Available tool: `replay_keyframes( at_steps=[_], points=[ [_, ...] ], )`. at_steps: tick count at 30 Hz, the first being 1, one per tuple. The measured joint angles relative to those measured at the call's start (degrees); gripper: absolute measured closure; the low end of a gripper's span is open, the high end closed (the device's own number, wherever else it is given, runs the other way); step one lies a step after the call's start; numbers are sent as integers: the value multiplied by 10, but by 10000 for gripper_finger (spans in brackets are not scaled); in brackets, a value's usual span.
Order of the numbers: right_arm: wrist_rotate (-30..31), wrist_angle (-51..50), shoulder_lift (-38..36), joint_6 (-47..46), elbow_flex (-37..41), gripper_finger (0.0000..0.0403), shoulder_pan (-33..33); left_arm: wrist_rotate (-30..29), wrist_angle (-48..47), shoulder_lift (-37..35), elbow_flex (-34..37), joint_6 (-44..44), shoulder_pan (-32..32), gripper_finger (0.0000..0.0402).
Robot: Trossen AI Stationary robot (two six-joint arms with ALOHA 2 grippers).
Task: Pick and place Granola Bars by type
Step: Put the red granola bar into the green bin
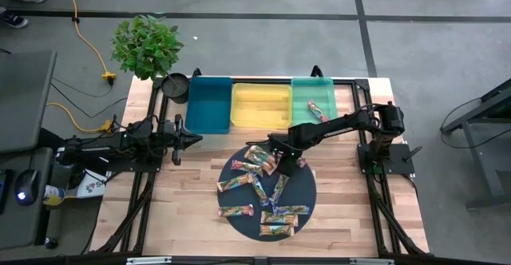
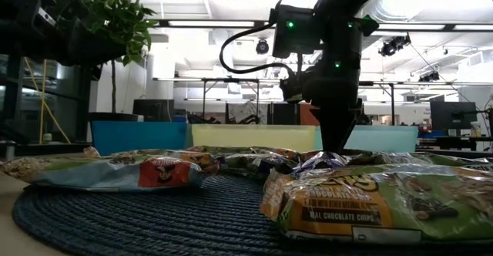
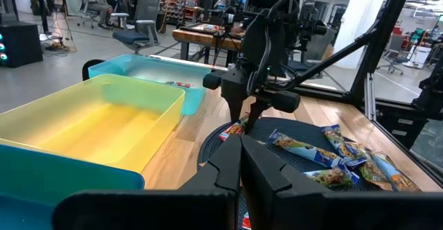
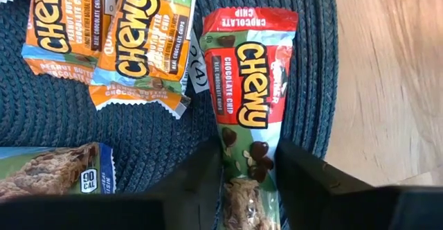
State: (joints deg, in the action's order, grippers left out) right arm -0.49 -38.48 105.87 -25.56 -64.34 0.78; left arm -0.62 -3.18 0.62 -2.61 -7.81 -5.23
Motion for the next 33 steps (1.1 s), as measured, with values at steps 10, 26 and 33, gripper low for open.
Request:
replay_keyframes(
  at_steps=[10,26,33],
  points=[
    [-4,0,-1,-12,0,327,0,0,0,0,0,0,0,394],
    [-2,-3,-84,-21,0,363,0,0,0,0,0,0,0,394],
    [-2,16,-169,-26,0,364,0,0,0,0,0,0,0,394]
  ],
)
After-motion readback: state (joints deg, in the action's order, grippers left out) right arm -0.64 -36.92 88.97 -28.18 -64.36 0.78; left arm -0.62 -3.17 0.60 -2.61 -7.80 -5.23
